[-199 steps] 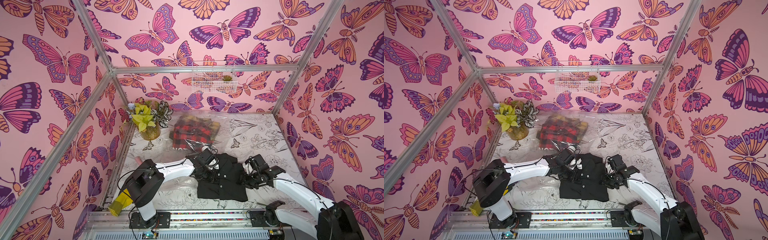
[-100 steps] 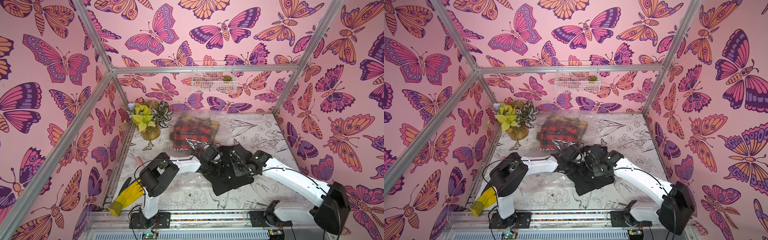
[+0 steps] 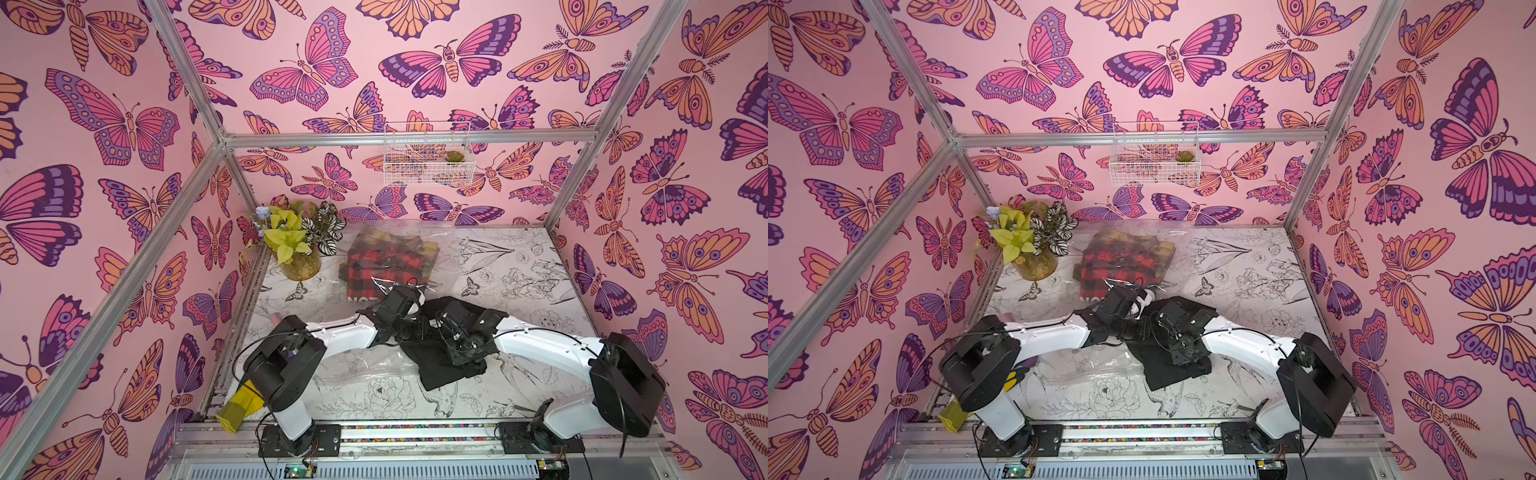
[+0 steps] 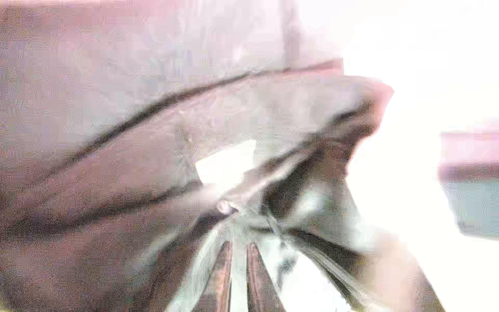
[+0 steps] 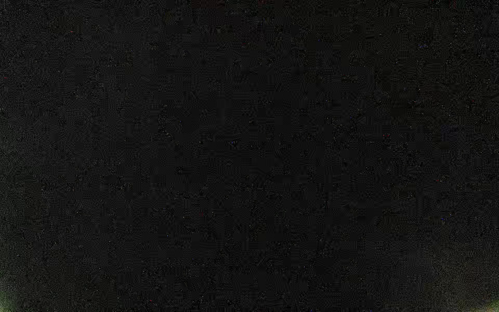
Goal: Place the folded shirt into the vacuum bag
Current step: Adjust the vacuum bag at the center of the board.
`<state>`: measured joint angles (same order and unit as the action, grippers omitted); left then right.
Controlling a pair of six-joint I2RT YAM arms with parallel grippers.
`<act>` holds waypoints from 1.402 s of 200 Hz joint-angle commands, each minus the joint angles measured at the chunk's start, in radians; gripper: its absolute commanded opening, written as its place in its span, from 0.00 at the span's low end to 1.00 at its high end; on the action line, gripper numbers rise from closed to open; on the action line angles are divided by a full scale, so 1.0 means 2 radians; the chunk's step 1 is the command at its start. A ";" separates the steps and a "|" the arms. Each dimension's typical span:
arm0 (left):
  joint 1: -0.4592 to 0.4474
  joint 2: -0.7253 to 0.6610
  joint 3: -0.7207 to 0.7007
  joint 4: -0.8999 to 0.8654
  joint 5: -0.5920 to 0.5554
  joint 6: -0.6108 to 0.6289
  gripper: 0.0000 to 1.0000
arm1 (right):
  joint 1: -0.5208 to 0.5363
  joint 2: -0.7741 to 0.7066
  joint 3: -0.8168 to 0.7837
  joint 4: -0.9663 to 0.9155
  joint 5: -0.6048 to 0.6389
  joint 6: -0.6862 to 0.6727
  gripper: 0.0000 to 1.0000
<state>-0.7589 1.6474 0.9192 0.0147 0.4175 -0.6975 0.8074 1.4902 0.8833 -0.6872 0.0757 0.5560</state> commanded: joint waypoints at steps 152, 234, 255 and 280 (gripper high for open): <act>0.051 -0.162 0.004 -0.231 -0.076 0.138 0.21 | -0.072 0.180 0.103 -0.111 0.036 -0.084 0.37; -0.030 -0.112 0.054 -0.247 -0.085 0.213 0.46 | -0.211 0.219 0.216 -0.129 0.096 -0.131 0.01; -0.061 -0.094 0.068 -0.281 -0.090 0.239 0.54 | -0.213 0.184 0.223 -0.137 0.084 -0.138 0.00; -0.088 -0.083 0.072 -0.318 -0.107 0.261 0.66 | -0.213 0.113 0.213 -0.145 0.054 -0.132 0.00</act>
<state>-0.8989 1.4605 1.0473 -0.5041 0.2417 -0.2516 0.3809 1.8553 1.3010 -0.9531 0.2153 0.3004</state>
